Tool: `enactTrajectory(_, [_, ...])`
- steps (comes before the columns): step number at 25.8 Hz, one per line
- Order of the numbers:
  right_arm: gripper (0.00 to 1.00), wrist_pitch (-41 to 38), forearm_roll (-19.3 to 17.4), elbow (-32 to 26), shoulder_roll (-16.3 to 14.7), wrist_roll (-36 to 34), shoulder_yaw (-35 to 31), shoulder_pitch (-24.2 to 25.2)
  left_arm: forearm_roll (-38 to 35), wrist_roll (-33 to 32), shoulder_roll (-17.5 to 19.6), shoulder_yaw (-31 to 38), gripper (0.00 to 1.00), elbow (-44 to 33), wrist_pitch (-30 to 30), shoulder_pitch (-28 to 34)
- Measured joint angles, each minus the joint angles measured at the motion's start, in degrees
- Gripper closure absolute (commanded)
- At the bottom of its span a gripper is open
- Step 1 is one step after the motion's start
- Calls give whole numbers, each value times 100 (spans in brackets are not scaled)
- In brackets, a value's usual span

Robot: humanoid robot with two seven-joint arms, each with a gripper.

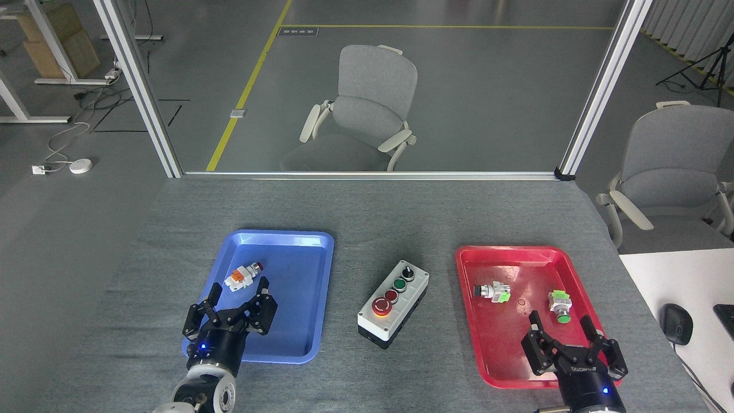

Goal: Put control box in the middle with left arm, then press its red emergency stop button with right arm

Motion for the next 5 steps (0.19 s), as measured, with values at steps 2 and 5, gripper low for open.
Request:
enactTrajectory(2, [2,105,0,-39,-4,55,42,25,0,0,0,0,1,0,0,0])
enactTrajectory(5, [2,460,0,-136,-4,327,232,40,0,0,0,-1,1,0,0,0])
